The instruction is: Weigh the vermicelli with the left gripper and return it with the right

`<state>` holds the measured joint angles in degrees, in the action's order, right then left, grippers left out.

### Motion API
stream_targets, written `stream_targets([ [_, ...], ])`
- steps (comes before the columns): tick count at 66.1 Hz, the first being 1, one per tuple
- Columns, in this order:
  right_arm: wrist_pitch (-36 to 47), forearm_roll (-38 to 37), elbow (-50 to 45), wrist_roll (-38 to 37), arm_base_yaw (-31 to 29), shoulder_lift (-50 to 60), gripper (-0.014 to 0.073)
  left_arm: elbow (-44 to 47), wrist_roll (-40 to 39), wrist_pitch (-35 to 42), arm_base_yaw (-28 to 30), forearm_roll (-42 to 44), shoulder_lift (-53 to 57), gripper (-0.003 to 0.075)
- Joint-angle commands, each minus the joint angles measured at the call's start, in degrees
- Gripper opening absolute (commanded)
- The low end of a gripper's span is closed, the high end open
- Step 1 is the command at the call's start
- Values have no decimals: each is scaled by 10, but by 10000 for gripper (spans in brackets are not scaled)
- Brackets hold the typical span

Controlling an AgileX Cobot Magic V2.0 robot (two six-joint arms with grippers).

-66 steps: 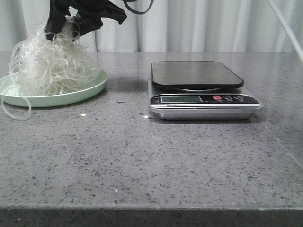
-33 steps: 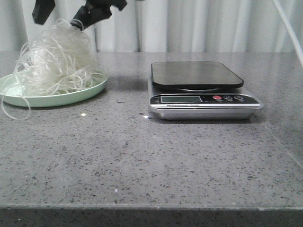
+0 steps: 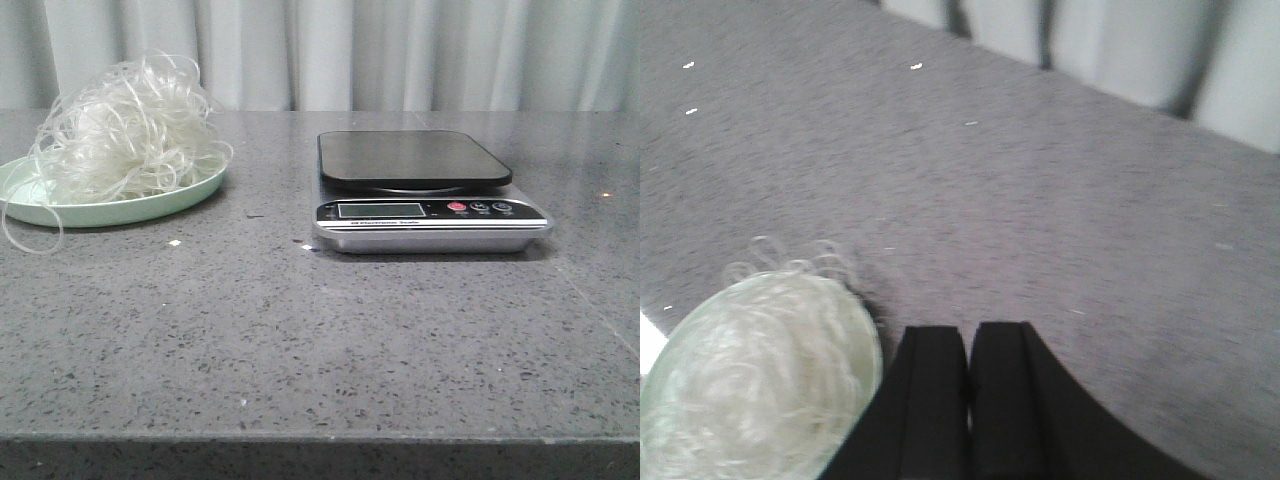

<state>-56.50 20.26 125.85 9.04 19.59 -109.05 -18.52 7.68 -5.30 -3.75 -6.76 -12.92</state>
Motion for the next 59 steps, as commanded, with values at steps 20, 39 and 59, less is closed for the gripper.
stream_targets([
  [20, 25, -18, -80, 2, -109, 107, 153, -15, -4, 49, 2, -2, -5, 136],
  [39, 240, -24, -401, 2, -115, 268, 153, -15, -4, 49, 2, -2, -5, 136],
  [59, 378, -47, -657, 2, -136, 470, 153, -15, -4, 49, 2, -2, -5, 136],
])
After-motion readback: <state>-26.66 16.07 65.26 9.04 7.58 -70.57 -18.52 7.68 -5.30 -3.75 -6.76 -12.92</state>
